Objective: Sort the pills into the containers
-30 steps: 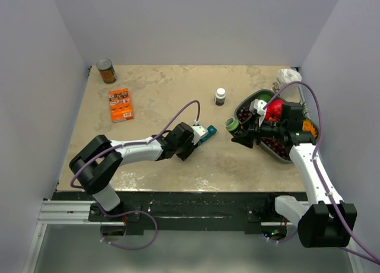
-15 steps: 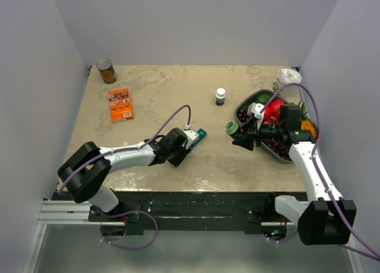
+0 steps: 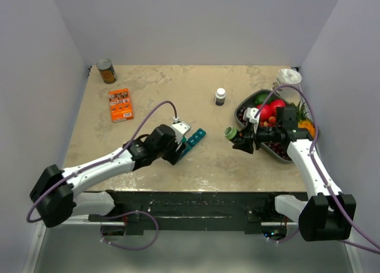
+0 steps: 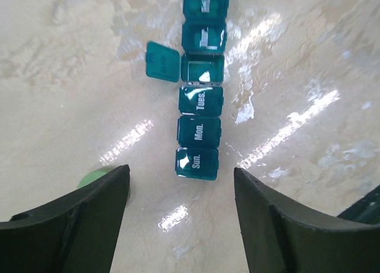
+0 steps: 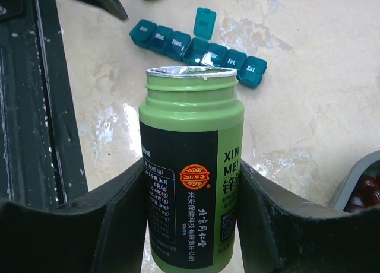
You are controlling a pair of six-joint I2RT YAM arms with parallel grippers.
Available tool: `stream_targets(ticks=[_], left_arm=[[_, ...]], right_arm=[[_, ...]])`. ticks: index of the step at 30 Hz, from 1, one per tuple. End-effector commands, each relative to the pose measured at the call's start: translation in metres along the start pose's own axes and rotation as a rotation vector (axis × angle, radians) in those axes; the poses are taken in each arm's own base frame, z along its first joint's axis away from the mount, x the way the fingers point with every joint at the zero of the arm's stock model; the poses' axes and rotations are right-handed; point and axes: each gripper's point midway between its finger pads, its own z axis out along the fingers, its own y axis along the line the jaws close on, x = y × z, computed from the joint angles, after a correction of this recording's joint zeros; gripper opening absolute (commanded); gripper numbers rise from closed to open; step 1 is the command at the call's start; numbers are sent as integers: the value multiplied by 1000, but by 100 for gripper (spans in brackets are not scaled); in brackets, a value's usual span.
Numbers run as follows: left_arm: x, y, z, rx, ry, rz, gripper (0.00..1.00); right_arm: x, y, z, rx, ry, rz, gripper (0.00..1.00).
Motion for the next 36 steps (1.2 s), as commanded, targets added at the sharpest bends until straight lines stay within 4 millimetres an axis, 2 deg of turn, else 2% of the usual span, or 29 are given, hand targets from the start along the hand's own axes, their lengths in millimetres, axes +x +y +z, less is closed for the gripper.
stream_targets(ticks=[1, 2, 4, 7, 8, 9, 11, 12, 14, 16, 22, 30, 36], left_arm=[[-49, 10, -46, -14, -187, -11, 82], [-58, 13, -60, -17, -237, -11, 85], [-70, 27, -80, -73, -308, -9, 97], [-79, 55, -102, -176, -380, -36, 100], [-81, 63, -106, -200, -395, -44, 100], [-78, 81, -108, -247, -396, -76, 100], [-79, 95, -113, -279, -432, -110, 100], [-68, 104, -107, -306, -415, -123, 100], [-66, 106, -106, -314, -445, -130, 100], [-55, 105, -97, -314, -425, -127, 100], [-50, 115, -92, -364, -392, -97, 99], [-44, 124, -94, -402, -378, -121, 100], [-43, 130, -96, -417, -380, -134, 100]], right_arm=[[-11, 3, 7, -14, 58, -131, 1], [-9, 4, 10, -17, 77, -143, 1], [-5, 7, 19, -25, 131, -182, 1], [-2, 8, 31, -45, 186, -212, 1], [0, 8, 34, -56, 199, -210, 1], [3, 9, 40, -73, 224, -209, 1], [0, 8, 46, -87, 243, -221, 1], [-1, 11, 51, -104, 253, -232, 1], [-2, 7, 59, -112, 279, -232, 1], [-1, 7, 69, -131, 301, -232, 1], [2, 6, 90, -158, 356, -235, 1], [15, -1, 125, -171, 438, -224, 0], [20, -9, 140, -173, 491, -186, 0]])
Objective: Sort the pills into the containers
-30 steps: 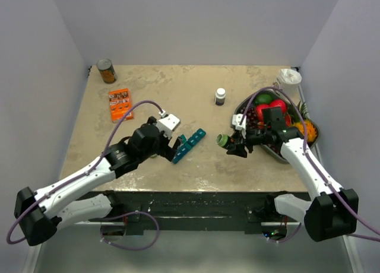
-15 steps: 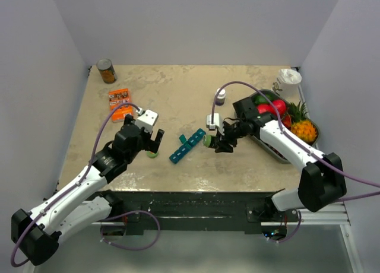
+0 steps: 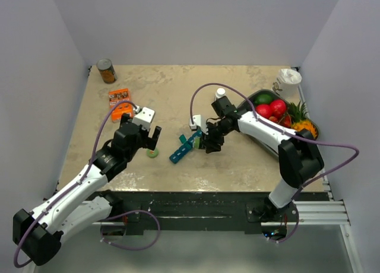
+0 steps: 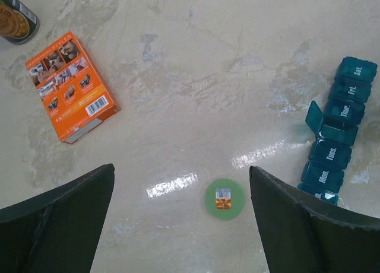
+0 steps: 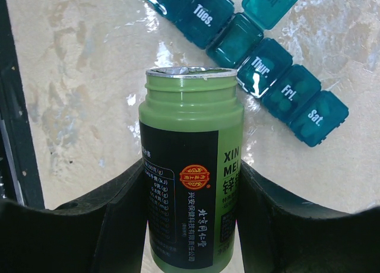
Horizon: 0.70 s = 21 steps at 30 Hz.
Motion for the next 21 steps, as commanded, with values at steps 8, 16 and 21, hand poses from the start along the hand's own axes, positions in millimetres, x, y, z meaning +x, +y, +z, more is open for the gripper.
stream_targets(ticks=[8, 16, 21], left_arm=[[-18, 14, -3, -39, -67, -25, 100], [-20, 15, -3, -23, -78, -36, 100], [-21, 14, -4, -15, -84, -42, 100]], right_arm=[[-10, -17, 14, 13, 90, 30, 0], [-3, -20, 24, 15, 187, 66, 0], [-2, -24, 25, 44, 240, 67, 0]])
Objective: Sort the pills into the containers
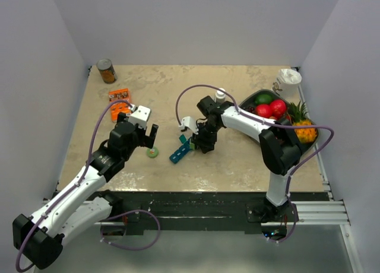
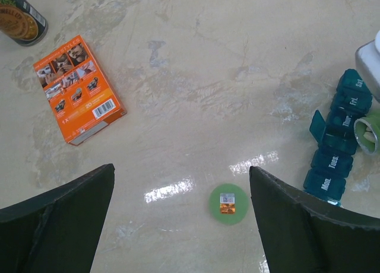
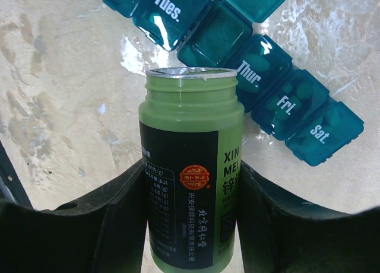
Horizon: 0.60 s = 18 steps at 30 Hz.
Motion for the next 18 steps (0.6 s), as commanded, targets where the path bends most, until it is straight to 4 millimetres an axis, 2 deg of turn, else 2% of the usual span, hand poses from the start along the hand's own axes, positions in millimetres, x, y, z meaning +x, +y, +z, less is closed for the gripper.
stream_targets(ticks=[1, 18], left_arm=[[-16, 3, -2, 2, -61, -12, 100], [-17, 2, -2, 18, -64, -16, 100]], right_arm=[[-11, -6, -11, 51, 36, 1, 0], [-11, -13, -13, 112, 118, -7, 0]])
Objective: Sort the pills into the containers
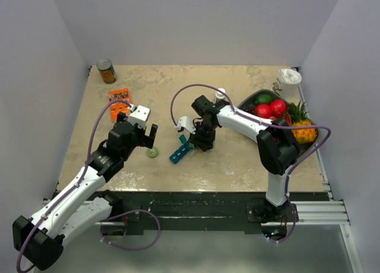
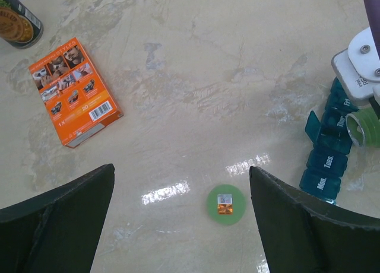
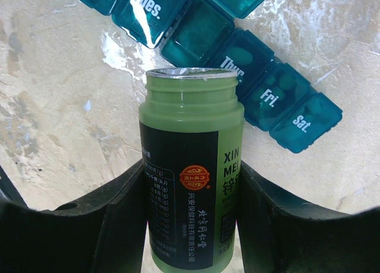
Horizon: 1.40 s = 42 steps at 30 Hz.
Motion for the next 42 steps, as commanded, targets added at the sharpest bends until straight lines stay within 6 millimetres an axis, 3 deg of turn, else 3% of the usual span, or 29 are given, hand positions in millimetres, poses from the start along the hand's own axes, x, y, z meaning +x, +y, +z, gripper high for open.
stream_targets(ticks=[1, 42], left_arm=[[-15, 3, -1, -1, -56, -7, 100], [-16, 2, -1, 21, -62, -12, 100]], right_arm=[[-9, -7, -9, 42, 16, -12, 0], [-15, -11, -12, 109, 141, -114, 1]])
